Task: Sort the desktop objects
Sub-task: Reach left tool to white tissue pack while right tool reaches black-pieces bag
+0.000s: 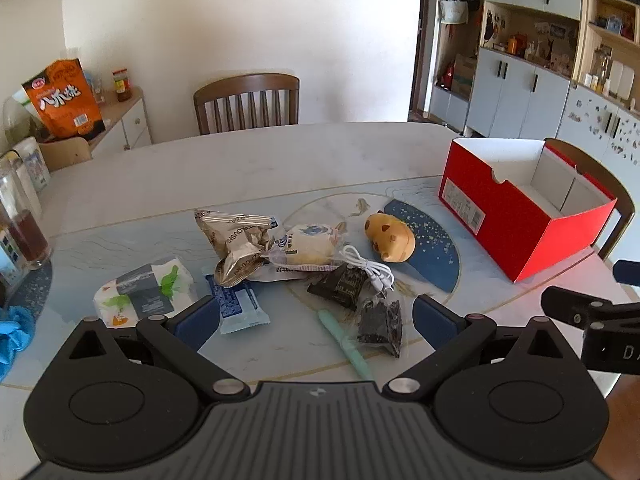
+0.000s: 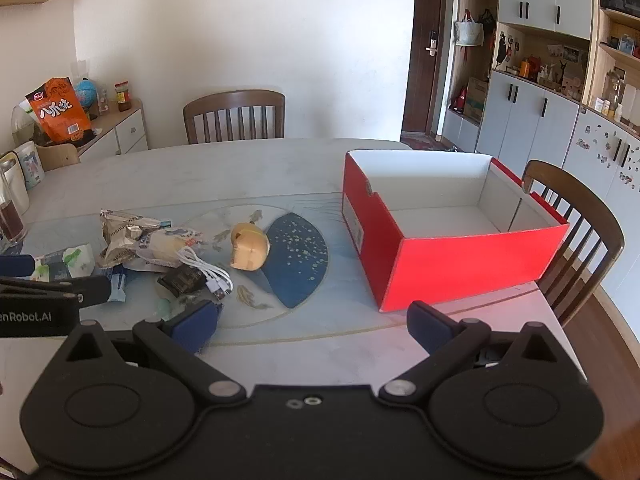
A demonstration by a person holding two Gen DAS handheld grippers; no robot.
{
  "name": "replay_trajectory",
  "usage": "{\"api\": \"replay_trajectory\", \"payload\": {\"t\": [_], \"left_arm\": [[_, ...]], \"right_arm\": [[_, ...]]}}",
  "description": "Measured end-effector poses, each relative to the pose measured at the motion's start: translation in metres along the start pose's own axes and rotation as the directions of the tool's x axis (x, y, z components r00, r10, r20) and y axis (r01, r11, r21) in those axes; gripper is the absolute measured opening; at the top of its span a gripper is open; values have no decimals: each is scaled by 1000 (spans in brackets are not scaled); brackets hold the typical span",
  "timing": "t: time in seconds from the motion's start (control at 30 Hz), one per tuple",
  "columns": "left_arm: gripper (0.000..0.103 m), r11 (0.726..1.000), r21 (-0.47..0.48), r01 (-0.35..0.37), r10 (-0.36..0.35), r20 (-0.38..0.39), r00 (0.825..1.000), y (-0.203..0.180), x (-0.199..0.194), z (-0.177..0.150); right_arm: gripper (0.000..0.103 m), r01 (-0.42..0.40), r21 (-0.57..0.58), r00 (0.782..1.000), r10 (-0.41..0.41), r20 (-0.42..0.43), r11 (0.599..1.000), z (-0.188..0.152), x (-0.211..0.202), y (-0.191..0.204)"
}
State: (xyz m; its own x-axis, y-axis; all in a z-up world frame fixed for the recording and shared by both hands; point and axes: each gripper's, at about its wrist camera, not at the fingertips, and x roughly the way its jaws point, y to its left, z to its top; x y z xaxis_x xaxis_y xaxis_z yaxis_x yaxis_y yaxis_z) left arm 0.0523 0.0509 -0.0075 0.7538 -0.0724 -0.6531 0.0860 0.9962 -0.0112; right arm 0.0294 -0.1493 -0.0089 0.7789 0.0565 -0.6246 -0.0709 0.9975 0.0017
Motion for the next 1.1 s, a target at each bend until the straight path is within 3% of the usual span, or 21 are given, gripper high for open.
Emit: {"api": "replay_trajectory", "payload": {"t": [0.57, 0.73, 0.83, 1.1], "left_arm": [[103, 999, -3, 47, -47, 47, 998, 35, 27, 7], [103, 1000, 26, 5, -7, 82, 997, 44, 32, 6], [103, 1000, 13, 19, -20, 72, 997, 53, 38, 7], [103, 999, 0, -38, 38, 48, 998, 86, 55, 3]], "right_arm": [[101, -83, -36, 997, 83, 9, 996, 9, 29, 35], [100, -94, -55, 995, 95, 8, 994, 12, 38, 44], [99, -101, -59, 995, 101, -1, 993, 14, 44, 48], [97, -115, -59, 992, 112, -52, 992, 12, 62, 60]]}}
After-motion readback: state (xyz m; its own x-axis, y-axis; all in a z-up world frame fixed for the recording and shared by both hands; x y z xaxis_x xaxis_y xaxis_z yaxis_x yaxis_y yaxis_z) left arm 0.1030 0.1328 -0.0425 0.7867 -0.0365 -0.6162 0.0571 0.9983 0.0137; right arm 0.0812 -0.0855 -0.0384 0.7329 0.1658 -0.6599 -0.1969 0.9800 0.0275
